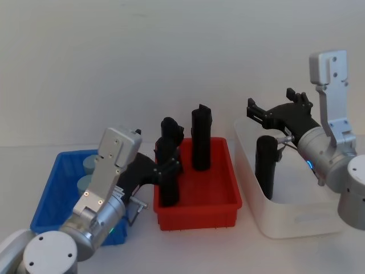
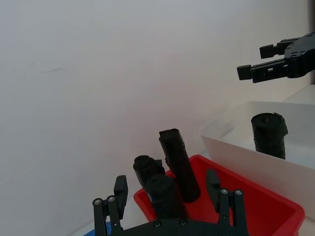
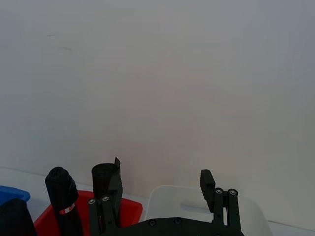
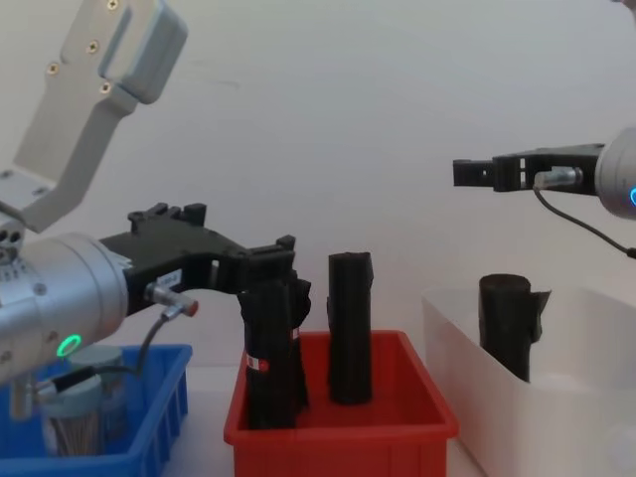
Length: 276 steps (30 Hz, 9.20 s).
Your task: Pick the cotton swabs from the blue box and place them into the white box.
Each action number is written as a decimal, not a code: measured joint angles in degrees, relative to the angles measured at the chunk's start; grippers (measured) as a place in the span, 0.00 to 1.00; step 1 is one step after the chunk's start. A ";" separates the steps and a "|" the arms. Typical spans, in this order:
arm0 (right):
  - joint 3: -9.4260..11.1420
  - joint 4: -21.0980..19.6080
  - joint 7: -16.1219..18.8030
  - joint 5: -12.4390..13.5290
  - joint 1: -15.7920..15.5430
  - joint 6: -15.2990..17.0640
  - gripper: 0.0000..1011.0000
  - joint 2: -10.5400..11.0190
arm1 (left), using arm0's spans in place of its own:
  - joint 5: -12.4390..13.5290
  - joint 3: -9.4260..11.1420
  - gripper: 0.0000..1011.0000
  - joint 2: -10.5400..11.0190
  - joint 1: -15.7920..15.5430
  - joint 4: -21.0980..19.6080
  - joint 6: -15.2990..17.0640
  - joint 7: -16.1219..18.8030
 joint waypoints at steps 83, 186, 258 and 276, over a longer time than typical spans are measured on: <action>-0.05 0.20 0.13 0.00 0.00 0.14 0.99 -0.06 | -7.56 -8.17 0.99 6.68 -3.74 17.14 13.58 -12.18; -0.09 0.19 1.69 -0.15 0.26 -0.25 0.99 -0.09 | 8.95 -8.44 0.68 2.31 -16.63 16.99 8.35 -13.85; -4.86 6.61 6.26 -8.12 4.70 -20.93 0.99 -4.03 | 8.76 -2.62 0.68 -9.76 -34.35 18.38 -2.58 -26.98; -5.37 7.43 4.53 -9.16 5.32 -22.69 0.99 -4.99 | 7.22 -1.12 0.68 -10.80 -34.34 19.88 -1.99 -29.48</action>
